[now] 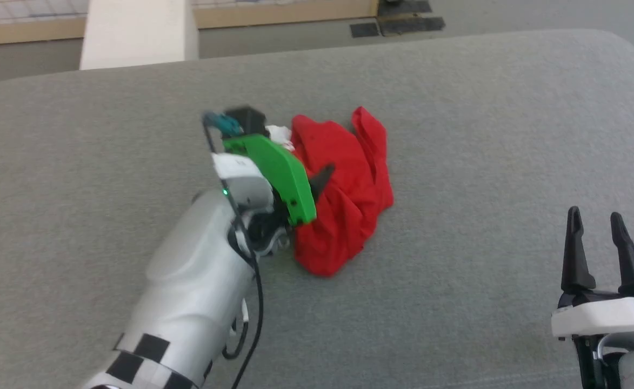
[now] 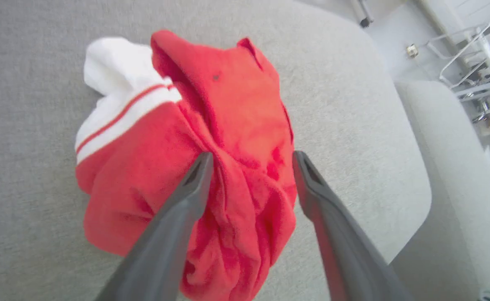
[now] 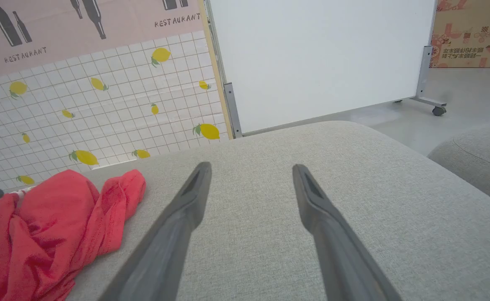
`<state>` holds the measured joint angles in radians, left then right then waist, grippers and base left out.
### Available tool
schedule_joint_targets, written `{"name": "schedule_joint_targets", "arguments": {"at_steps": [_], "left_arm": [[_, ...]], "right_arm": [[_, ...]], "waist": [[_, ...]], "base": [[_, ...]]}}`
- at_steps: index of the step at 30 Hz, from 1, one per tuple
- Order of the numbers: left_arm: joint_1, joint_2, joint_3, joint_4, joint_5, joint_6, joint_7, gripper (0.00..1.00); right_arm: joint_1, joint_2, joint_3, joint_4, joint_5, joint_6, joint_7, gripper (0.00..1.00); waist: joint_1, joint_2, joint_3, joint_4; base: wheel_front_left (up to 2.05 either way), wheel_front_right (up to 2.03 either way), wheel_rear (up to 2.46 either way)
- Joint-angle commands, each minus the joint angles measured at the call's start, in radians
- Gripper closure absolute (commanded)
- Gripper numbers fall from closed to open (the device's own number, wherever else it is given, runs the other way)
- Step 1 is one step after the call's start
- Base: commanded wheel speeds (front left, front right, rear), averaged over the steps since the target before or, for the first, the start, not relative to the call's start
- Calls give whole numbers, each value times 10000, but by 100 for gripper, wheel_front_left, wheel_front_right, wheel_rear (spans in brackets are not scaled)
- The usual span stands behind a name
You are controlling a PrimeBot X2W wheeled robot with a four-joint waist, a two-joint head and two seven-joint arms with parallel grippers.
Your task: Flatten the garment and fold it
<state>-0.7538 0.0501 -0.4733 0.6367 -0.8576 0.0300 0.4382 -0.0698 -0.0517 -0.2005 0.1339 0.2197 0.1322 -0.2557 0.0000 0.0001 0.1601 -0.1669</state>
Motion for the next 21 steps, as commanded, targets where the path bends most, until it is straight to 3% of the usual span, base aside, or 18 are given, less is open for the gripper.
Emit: {"name": "schedule_joint_targets", "arguments": {"at_steps": [1,6,12,17,21], "left_arm": [[-165,101,245,-258,-166,-61,-256,0],[-71,518,1035,-1170,-309,-132,-1451,0],[432,1562,1495,-2223,806,-194,-3941,0],[1277,2401,1743,-3020,1913,176,-5821,0],[2151,2967,1700,-3558,2764,571,-6547,0]], "right_arm": [[131,14,-2,22,-67,-15,-60,0],[248,14,-4,10,-161,-15,-60,0],[306,14,-50,-47,-149,-15,-61,0],[349,14,-148,-89,-150,-15,-61,0],[356,14,-124,-100,-170,-15,-61,0]], "waist": [[0,-1,-412,474],[0,-1,-770,963],[0,-1,-1026,1389],[0,-1,-1080,1650],[0,-1,-1089,1741]], "base": [[0,0,0],[0,0,0],[0,0,0],[0,0,0],[0,0,0]]}}
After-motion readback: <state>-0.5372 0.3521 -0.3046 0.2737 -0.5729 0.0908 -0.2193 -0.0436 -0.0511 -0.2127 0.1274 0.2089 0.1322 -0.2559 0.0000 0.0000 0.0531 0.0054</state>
